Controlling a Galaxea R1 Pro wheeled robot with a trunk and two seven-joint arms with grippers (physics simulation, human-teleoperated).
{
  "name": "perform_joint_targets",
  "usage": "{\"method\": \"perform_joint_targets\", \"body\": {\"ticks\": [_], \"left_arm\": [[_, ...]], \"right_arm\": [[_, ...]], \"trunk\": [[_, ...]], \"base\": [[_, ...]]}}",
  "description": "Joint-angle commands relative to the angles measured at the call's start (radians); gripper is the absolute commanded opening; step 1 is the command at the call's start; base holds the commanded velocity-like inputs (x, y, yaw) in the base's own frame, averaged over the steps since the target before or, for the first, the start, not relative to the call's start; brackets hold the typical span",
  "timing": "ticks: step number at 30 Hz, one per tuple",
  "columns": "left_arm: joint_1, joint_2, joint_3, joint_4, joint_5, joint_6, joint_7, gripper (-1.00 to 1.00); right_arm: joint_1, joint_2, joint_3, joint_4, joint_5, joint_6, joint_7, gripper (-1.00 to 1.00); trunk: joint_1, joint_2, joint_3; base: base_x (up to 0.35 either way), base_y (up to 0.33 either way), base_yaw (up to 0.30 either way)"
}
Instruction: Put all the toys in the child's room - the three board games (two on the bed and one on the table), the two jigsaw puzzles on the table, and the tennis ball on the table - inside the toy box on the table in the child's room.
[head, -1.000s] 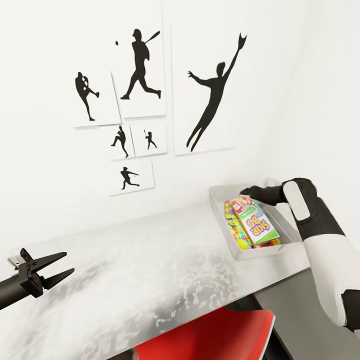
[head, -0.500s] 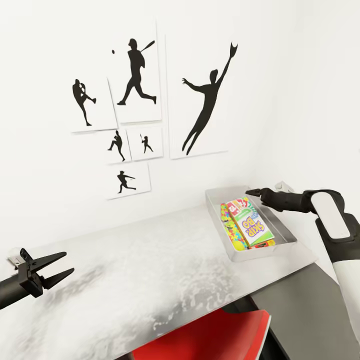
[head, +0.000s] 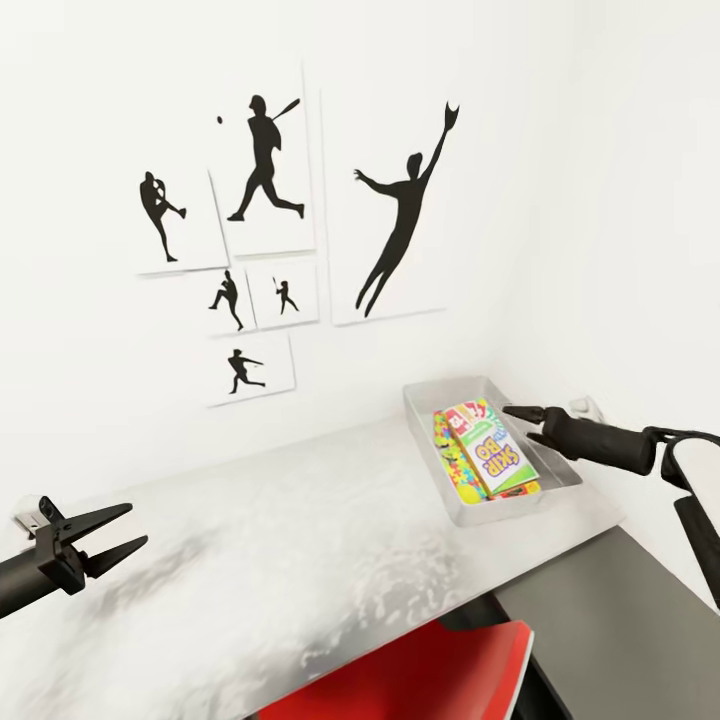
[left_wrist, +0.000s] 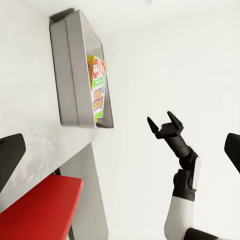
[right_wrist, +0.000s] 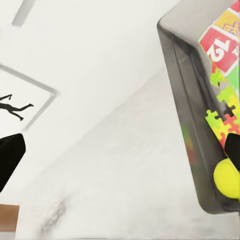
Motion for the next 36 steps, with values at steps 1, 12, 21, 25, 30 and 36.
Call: {"method": "perform_joint_targets", "body": {"ticks": [1,12,21,25,30,36], "left_arm": [[-0.001,0.000,0.001,0.000,-0.005,0.004,-0.006,1.00],[-0.001,0.000,0.001,0.000,-0.005,0.004,-0.006,1.00],[-0.001,-0.001,0.001,0.000,-0.005,0.004,-0.006,1.00],[-0.001,0.000,0.001,0.001,-0.005,0.004,-0.006,1.00],[-0.001,-0.001,0.001,0.000,-0.005,0.004,-0.006,1.00],[-0.001,-0.001,0.000,0.000,-0.005,0.004,-0.005,1.00]], "right_arm": [[0.019,0.000,-0.012,-0.016,-0.016,0.003,-0.008,1.00],[0.388,0.014,-0.233,-0.114,-0.025,0.003,0.402,1.00],[0.676,0.022,-0.301,-0.114,-0.016,-0.180,0.712,1.00],[0.731,0.027,-0.294,-0.117,0.008,-0.269,0.834,1.00],[0.750,0.035,-0.290,-0.116,0.100,-0.324,0.938,1.00],[0.755,0.043,-0.289,-0.114,0.180,-0.341,0.981,1.00]], "trunk": [[0.001,-0.002,0.000],[0.001,-0.002,0.017],[0.001,-0.002,0.031],[0.001,-0.002,0.038],[0.001,-0.002,0.043],[0.001,-0.002,0.044]], "base": [[0.000,0.000,-0.070],[0.000,0.000,-0.050],[0.000,0.000,-0.004],[0.000,0.000,0.000],[0.000,0.000,0.000],[0.000,0.000,0.000]]}}
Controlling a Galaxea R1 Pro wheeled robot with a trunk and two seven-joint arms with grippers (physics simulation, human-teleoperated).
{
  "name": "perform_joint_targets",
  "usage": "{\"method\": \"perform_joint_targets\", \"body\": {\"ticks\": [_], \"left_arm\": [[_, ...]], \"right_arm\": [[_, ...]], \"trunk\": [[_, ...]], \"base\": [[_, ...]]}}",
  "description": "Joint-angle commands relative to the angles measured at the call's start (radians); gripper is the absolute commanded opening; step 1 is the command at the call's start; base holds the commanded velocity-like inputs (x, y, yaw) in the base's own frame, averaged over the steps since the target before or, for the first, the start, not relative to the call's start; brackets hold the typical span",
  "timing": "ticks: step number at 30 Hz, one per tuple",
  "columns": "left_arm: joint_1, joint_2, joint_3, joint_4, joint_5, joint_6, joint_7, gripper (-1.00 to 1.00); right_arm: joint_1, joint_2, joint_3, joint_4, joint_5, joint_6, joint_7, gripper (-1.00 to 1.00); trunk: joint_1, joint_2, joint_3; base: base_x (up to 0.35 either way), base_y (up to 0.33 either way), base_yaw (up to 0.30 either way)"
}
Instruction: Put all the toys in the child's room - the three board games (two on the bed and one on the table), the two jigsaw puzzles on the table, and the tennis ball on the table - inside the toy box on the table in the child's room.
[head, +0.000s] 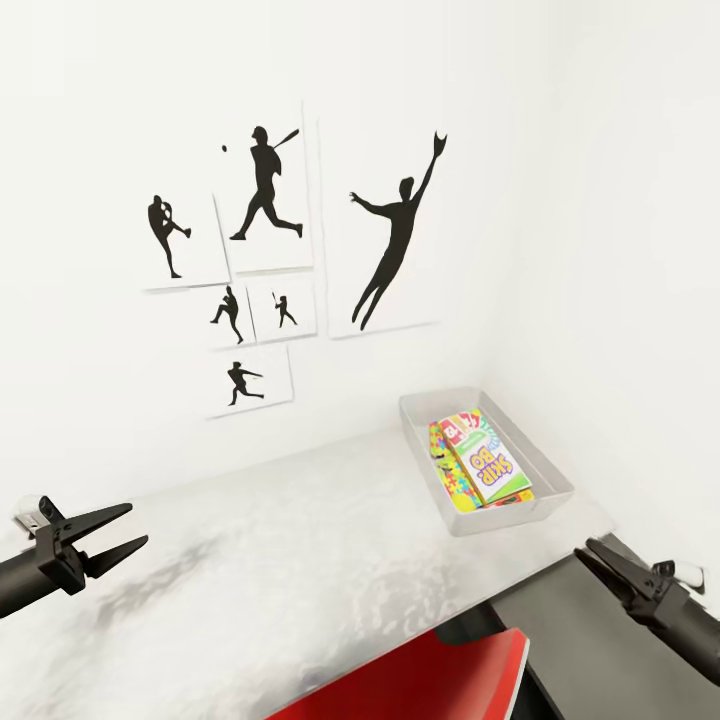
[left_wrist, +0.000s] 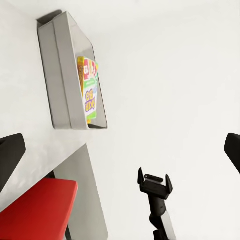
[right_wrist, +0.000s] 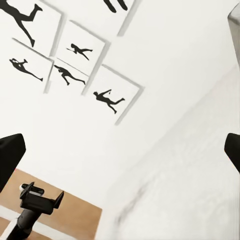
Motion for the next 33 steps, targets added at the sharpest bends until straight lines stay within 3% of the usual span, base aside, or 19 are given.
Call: {"method": "perform_joint_targets", "body": {"ticks": [1,22,33], "left_arm": [[-0.001,0.000,0.000,0.001,-0.005,0.004,-0.006,1.00],[-0.001,0.000,0.001,0.001,-0.005,0.004,-0.006,1.00],[-0.001,0.000,0.000,0.001,-0.005,0.004,-0.006,1.00]], "right_arm": [[0.001,0.001,-0.001,-0.001,-0.002,0.006,0.001,1.00],[0.001,0.013,-0.005,0.001,0.013,0.002,0.013,1.00],[0.001,0.013,-0.008,0.005,0.010,0.003,0.013,1.00]], "trunk": [[0.001,-0.002,-0.002],[0.001,-0.002,-0.001],[0.001,-0.002,0.009]], "base": [[0.000,0.000,0.000],[0.000,0.000,-0.002],[-0.053,0.010,-0.169]]}}
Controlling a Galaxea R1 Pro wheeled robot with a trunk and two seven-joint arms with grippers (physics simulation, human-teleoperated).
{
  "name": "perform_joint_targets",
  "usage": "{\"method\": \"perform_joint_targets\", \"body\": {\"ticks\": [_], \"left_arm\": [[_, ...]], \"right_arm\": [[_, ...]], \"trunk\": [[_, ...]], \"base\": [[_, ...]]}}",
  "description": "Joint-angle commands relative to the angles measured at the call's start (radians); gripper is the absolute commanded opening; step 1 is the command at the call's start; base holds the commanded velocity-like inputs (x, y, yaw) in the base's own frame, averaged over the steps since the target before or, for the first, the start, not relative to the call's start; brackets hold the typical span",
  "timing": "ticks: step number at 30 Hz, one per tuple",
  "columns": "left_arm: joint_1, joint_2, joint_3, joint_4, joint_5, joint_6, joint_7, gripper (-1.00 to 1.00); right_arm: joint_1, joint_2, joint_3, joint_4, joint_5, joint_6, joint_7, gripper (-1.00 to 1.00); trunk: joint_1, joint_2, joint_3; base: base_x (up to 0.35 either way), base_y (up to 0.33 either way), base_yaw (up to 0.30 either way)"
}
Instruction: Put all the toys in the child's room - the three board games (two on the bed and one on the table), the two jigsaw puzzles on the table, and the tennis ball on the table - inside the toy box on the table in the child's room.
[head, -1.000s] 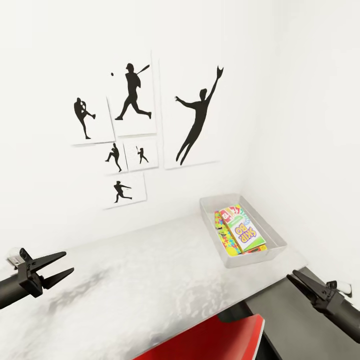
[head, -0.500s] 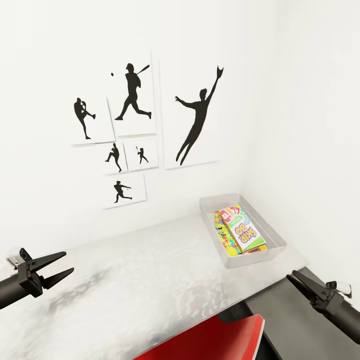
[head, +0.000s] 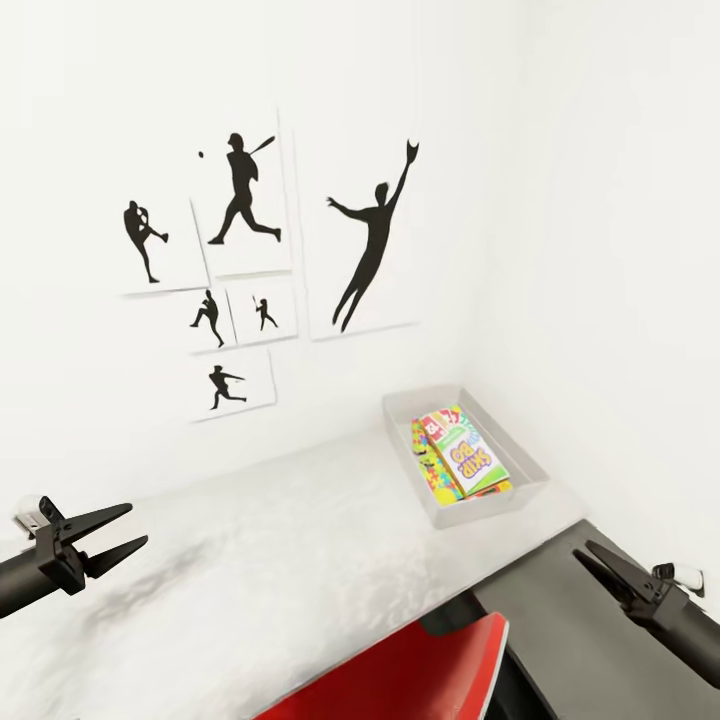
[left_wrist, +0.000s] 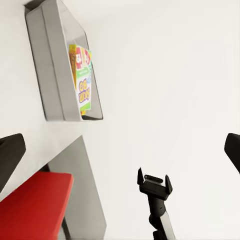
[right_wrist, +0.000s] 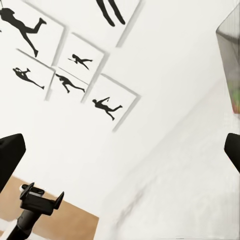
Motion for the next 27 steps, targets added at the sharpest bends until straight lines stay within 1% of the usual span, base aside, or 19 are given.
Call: {"method": "perform_joint_targets", "body": {"ticks": [1,12,27], "left_arm": [[-0.001,0.000,0.000,0.001,-0.005,0.004,-0.006,1.00],[-0.001,0.001,0.000,0.001,-0.005,0.004,-0.008,1.00],[-0.001,0.002,0.001,0.001,-0.007,0.004,-0.008,1.00]], "right_arm": [[0.000,0.000,-0.001,-0.001,-0.007,0.007,-0.002,1.00],[0.000,-0.001,-0.003,0.003,-0.008,0.007,-0.002,1.00],[0.000,-0.001,-0.004,0.004,-0.010,0.008,-0.002,1.00]], "trunk": [[0.000,-0.002,-0.001],[0.000,-0.002,0.011],[0.000,-0.002,0.027]], "base": [[-0.214,0.092,-0.216],[-0.259,0.151,-0.221],[-0.214,0.224,-0.222]]}}
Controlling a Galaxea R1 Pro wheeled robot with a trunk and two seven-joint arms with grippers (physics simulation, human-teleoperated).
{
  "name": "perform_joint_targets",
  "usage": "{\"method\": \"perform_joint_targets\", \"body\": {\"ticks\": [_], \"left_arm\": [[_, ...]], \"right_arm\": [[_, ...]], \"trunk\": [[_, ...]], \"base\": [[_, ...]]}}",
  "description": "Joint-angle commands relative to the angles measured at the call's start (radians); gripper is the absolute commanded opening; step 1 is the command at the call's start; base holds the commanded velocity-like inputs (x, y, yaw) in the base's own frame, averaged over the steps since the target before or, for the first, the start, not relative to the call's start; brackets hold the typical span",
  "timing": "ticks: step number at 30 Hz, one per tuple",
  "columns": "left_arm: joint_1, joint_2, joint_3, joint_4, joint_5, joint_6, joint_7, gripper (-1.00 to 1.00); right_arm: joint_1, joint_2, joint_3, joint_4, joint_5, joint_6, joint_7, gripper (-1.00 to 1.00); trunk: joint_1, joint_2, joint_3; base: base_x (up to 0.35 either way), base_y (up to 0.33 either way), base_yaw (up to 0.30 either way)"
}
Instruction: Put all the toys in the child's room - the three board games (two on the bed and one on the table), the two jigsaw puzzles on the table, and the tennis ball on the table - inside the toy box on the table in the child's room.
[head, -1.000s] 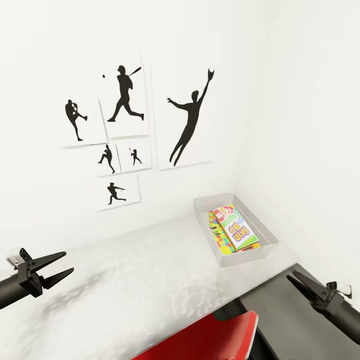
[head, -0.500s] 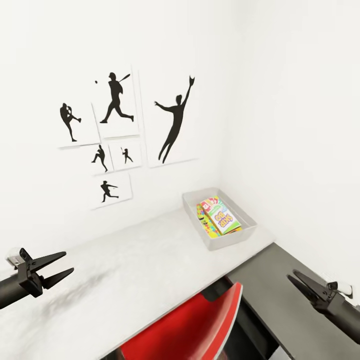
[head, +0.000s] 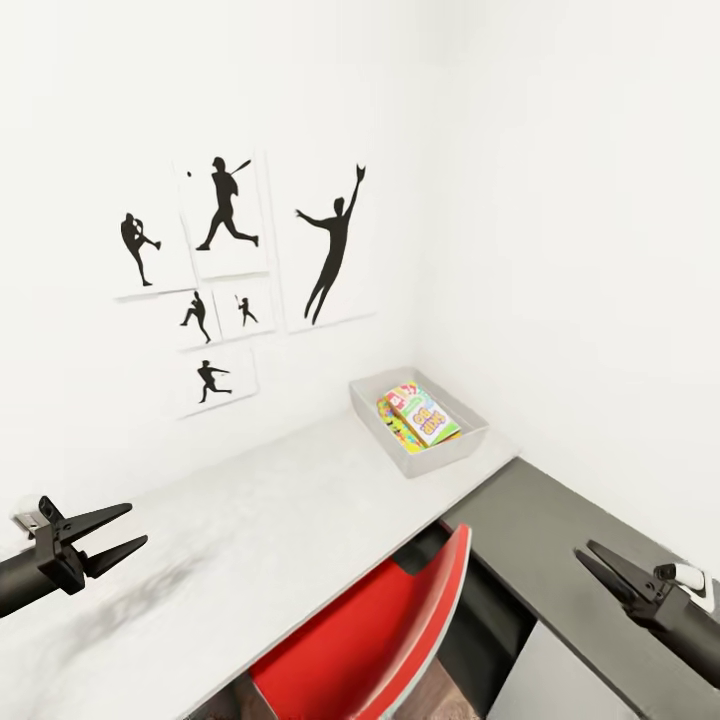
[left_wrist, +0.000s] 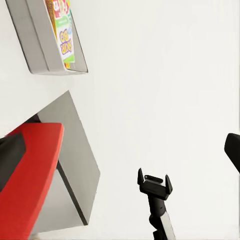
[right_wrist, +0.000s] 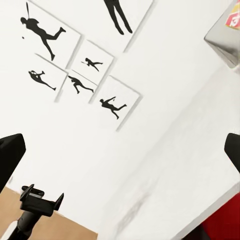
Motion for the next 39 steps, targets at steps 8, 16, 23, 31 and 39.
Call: {"method": "perform_joint_targets", "body": {"ticks": [8,16,23,31,39], "left_arm": [[-0.001,0.000,0.000,0.001,-0.005,0.004,-0.007,1.00],[-0.001,0.000,0.000,0.001,-0.005,0.004,-0.007,1.00],[-0.001,0.000,0.001,0.001,-0.005,0.004,-0.007,1.00],[-0.001,0.000,0.003,0.001,-0.005,0.004,-0.007,1.00],[-0.001,0.000,0.003,0.001,-0.005,0.004,-0.007,1.00]], "right_arm": [[0.001,0.000,-0.001,-0.001,-0.007,0.006,-0.002,1.00],[0.000,0.000,-0.002,-0.001,-0.008,0.006,-0.002,1.00],[0.000,0.000,-0.002,0.002,-0.008,0.007,-0.003,1.00],[0.000,0.000,-0.003,0.006,-0.008,0.007,-0.003,1.00],[0.000,0.000,-0.009,0.007,-0.008,0.007,-0.004,1.00]], "trunk": [[0.000,-0.002,0.007],[0.000,-0.002,0.015],[0.000,-0.002,0.023],[0.000,-0.002,0.032],[0.000,-0.002,0.041]], "base": [[-0.174,0.242,-0.222],[-0.161,0.243,-0.222],[-0.072,0.151,-0.222],[-0.010,0.023,-0.222],[-0.001,0.002,-0.222]]}}
